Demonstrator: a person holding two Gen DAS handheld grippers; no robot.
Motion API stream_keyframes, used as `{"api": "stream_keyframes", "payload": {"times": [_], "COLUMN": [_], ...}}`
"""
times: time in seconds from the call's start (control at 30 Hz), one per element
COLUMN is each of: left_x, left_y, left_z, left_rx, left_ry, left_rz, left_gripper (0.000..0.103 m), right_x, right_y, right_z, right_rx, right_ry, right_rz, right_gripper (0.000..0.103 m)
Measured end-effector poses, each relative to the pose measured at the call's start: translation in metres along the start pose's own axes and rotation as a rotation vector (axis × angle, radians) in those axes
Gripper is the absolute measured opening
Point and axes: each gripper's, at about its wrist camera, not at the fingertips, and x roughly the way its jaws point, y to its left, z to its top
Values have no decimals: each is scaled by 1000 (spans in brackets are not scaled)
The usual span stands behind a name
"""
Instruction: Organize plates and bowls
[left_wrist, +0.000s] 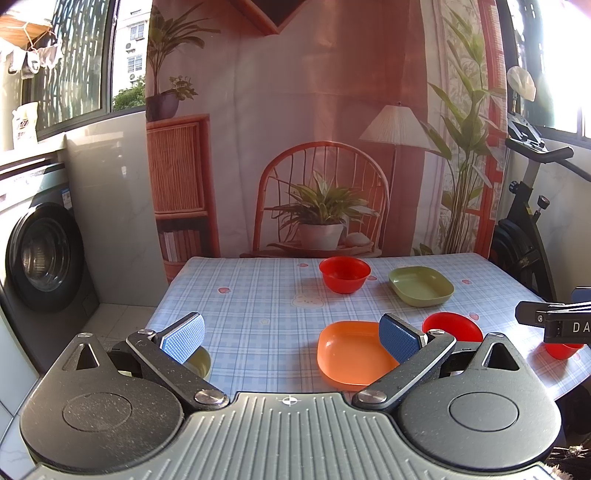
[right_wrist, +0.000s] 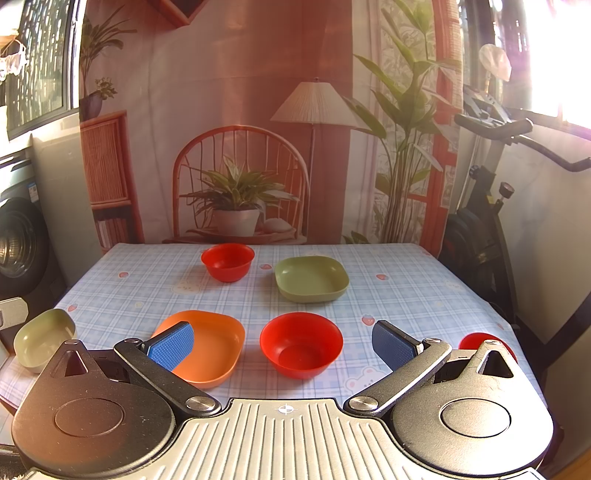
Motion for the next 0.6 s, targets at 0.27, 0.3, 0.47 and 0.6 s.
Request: {"api": "stream_keyframes", "payload": {"times": [0.27,0.3,0.47,0.6], "left_x": [11,11,15,16], "left_y": [13,15,31,44], "left_z": [3,4,19,34], "left_rx": [-52,-60,-67,-84], "left_ry": [25,22,-41,-108], "left_rz": [17,19,98,114], "left_gripper": [102,102,101,101], "right_x": [6,6,10,18], "right_y": [-15,-16,-29,-33], "right_z": [8,10,27,45], "right_rx": [62,77,102,125], "right_ry": [8,-2,-81,-164], "right_rz": [68,83,121,123], "right_gripper": [103,103,103,103]}}
